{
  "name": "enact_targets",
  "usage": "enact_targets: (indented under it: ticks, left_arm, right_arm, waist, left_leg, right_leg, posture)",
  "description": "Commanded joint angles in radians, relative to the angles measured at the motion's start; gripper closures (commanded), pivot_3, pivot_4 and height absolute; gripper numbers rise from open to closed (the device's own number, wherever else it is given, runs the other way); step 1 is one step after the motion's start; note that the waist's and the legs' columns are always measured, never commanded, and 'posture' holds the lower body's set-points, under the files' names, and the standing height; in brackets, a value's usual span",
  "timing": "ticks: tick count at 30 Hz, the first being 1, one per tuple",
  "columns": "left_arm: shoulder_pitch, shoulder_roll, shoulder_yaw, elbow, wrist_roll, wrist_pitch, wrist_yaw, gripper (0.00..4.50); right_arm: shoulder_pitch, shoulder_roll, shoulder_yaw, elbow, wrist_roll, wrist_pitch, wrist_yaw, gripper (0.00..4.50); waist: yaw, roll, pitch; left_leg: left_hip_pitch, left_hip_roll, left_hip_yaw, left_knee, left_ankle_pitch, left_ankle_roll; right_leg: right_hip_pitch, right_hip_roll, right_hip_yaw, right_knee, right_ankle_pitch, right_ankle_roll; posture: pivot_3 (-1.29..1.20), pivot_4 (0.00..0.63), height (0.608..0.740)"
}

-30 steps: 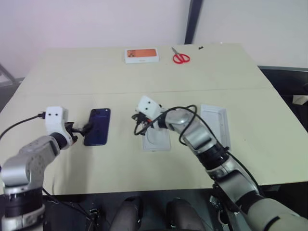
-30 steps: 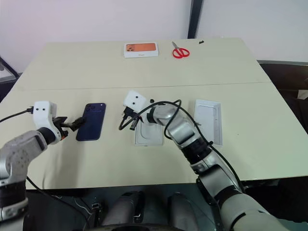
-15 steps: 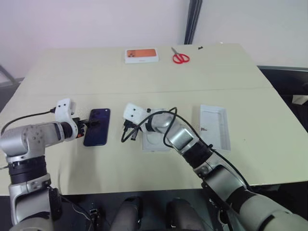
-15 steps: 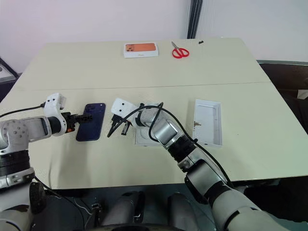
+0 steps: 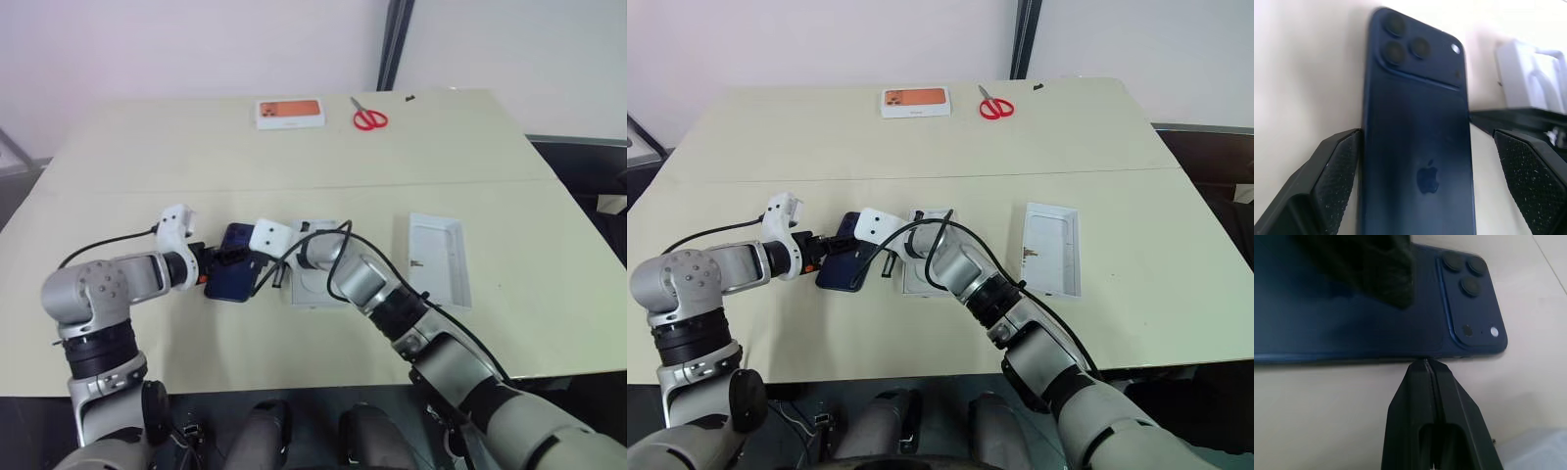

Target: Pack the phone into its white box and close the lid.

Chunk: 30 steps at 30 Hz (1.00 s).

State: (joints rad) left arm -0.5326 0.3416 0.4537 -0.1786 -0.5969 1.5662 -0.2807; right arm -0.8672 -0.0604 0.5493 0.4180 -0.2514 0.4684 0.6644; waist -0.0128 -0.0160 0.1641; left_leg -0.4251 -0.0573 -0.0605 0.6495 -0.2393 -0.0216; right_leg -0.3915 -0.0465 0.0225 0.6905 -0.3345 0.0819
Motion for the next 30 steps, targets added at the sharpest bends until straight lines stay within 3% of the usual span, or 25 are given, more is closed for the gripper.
enact_targets:
  ticks: [1,19,30]
  left_arm:
    - [0.025,-0.046,-0.018,0.005,-0.070,0.048,-0.016,0.02]
    - [-0.057,-0.118,0.136,0.114,-0.221,0.048,0.113,0.02]
    - [-0.073,-0.076,0.192,0.139,-0.239,0.048,0.222,0.02]
  right_arm:
    - [-0.021,0.013,-0.007,-0.031,-0.005,-0.016,0.003,4.50]
    - [0.002,0.006,-0.015,-0.065,-0.015,-0.010,0.022,4.50]
    - [0.010,-0.005,-0.017,-0.097,-0.021,0.000,0.033,4.50]
  waist:
    - [0.000,0.000,0.000]
    - [-0.004,0.000,0.000]
    - [-0.009,0.000,0.000]
  left_leg:
    - [0.000,0.000,0.000,0.000,0.000,0.000]
    - [0.000,0.000,0.000,0.000,0.000,0.000]
    - [0.000,0.000,0.000,-0.001,0.000,-0.001]
  right_leg:
    - [0.000,0.000,0.000,0.000,0.000,0.000]
    - [0.000,0.000,0.000,-0.001,0.000,0.000]
    - [0.000,0.000,0.000,0.000,0.000,0.000]
  posture:
    - [0.00,0.150,0.740]
    - [0.00,0.150,0.740]
    - [0.00,0.150,0.740]
